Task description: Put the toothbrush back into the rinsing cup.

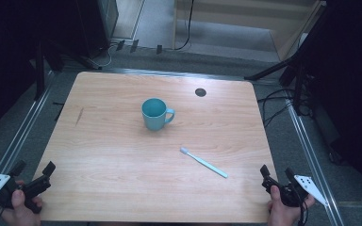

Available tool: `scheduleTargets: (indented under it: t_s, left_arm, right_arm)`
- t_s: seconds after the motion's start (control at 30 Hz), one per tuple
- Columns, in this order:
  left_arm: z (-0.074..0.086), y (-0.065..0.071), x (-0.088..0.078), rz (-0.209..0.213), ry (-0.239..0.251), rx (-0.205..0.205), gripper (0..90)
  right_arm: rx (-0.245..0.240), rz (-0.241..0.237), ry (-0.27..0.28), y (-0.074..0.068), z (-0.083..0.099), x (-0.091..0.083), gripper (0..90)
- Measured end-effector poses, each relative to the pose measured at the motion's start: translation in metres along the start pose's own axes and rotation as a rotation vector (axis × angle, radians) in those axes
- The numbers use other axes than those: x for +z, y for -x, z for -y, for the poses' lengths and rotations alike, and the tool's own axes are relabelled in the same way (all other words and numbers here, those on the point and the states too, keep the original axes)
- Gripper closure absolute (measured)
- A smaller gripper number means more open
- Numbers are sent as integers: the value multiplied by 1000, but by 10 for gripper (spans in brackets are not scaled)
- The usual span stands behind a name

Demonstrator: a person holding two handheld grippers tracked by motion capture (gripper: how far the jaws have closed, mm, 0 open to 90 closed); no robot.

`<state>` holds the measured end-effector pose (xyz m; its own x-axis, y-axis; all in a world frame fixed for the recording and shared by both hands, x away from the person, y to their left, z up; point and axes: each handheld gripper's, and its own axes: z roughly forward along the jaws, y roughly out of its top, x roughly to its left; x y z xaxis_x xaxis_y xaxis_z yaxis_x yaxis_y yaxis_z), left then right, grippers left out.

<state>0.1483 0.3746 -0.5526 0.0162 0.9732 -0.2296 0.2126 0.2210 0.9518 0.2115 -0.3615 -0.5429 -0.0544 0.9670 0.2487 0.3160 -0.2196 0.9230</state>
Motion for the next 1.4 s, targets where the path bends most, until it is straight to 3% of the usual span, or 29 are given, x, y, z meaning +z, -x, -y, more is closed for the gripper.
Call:
scheduleTargets:
  t_s: [0.17, 0.3, 0.5, 0.83, 1.0, 1.13, 1.2, 1.23, 1.27, 1.4]
  left_arm:
    - [0, 1, 1, -1, -2, 1, 0]
    - [1, 2, 1, 1, -4, 11, 0]
    - [1, 4, 2, 1, -15, 36, 0]
    - [1, 4, 3, 4, -16, 32, 0]
    - [1, 4, 3, 7, -15, 32, 0]
    - [1, 4, 2, 10, -14, 30, 0]
    - [1, 4, 3, 11, -14, 30, 0]
    - [1, 4, 3, 10, -14, 31, 0]
    - [1, 5, 3, 11, -15, 34, 0]
    - [1, 5, 3, 8, -18, 44, 0]
  right_arm:
    - [-8, -1, -7, -2, 1, 0, 3]
    - [-90, 23, -49, -10, 0, 3, 56]
    - [-192, 10, -132, -27, -3, 12, 129]
    - [-282, -1, -203, -52, -29, 31, 137]
    - [-370, -11, -269, -77, -48, 46, 143]
    - [-404, -59, -335, -93, -65, 55, 156]
    - [-454, -58, -357, -102, -72, 59, 163]
    - [-454, -58, -357, -102, -72, 59, 163]
    - [-500, -54, -384, -108, -77, 64, 172]
    - [-537, -63, -454, -120, -82, 75, 183]
